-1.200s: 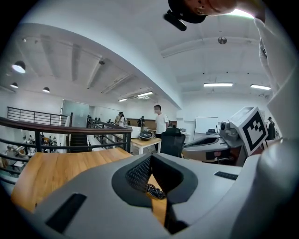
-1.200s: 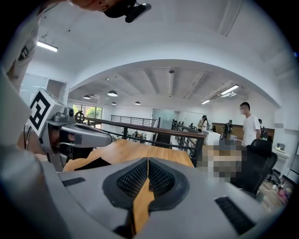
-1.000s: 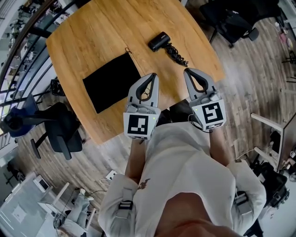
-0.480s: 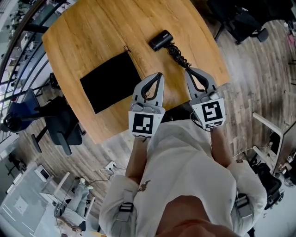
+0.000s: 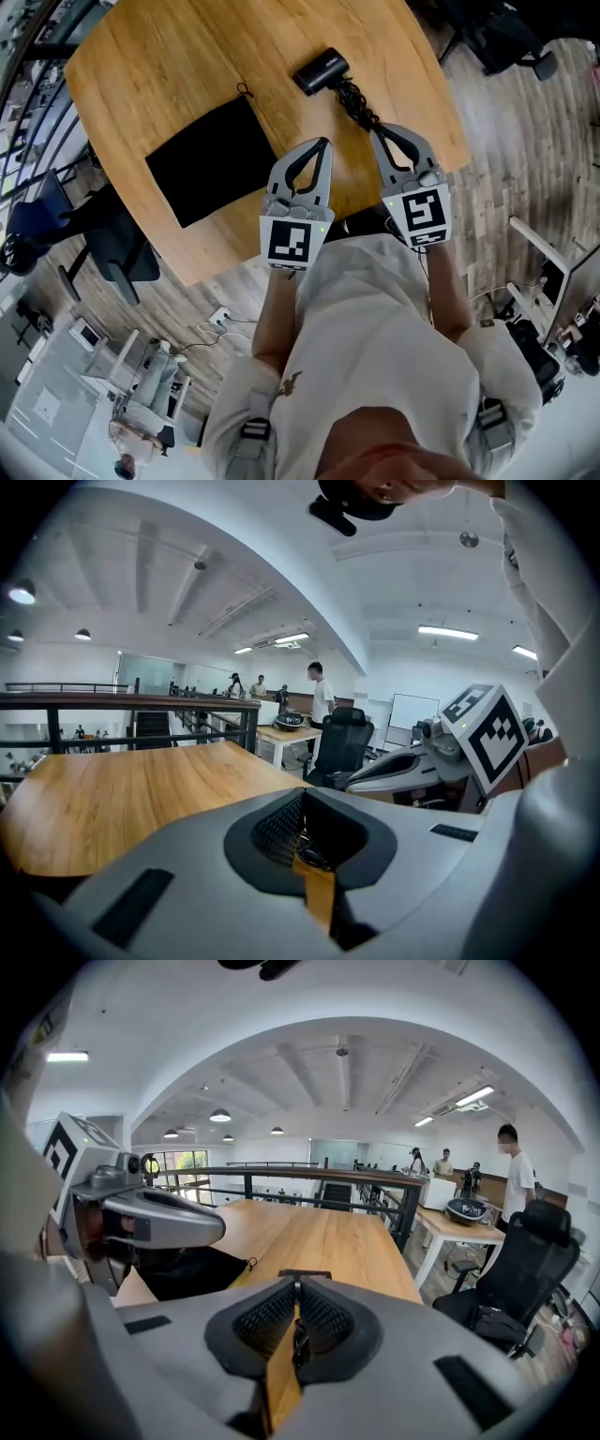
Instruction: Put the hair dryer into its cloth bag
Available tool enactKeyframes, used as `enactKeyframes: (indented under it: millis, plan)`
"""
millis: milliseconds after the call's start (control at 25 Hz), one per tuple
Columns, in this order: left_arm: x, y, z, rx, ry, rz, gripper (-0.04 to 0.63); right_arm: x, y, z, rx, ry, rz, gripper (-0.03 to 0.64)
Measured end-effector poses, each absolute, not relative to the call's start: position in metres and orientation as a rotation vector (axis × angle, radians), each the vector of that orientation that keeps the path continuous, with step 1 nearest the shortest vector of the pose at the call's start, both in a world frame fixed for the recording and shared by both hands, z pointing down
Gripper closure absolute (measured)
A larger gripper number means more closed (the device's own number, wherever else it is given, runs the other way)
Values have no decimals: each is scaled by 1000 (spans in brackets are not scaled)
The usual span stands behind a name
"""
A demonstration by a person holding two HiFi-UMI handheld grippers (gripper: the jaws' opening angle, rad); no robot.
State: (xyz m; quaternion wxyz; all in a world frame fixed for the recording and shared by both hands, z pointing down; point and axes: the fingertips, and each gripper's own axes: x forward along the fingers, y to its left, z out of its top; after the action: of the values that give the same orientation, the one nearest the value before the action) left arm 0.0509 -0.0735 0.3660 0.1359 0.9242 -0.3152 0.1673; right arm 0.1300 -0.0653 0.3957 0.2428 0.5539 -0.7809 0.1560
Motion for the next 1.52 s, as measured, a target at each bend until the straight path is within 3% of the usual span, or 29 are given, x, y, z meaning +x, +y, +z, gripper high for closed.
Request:
enactKeyframes:
  millis: [320, 400, 640, 1120, 1520]
  plan:
    - [61, -80, 399, 2642, -867, 553, 577, 139, -77, 443, 1453, -2076, 507, 592]
    - [63, -80, 406, 2634, -855, 566, 577, 142, -79, 453, 1437, -2062, 520, 548]
    - [69, -81, 425, 2608, -842, 588, 577, 147, -82, 480, 1398, -2028, 560, 514]
    - [78, -80, 447, 2564, -829, 628, 576, 135, -97, 536, 1276, -2000, 731, 330]
    - [65, -86, 465, 2504, -882, 655, 577, 125, -110, 574, 1179, -1925, 807, 310]
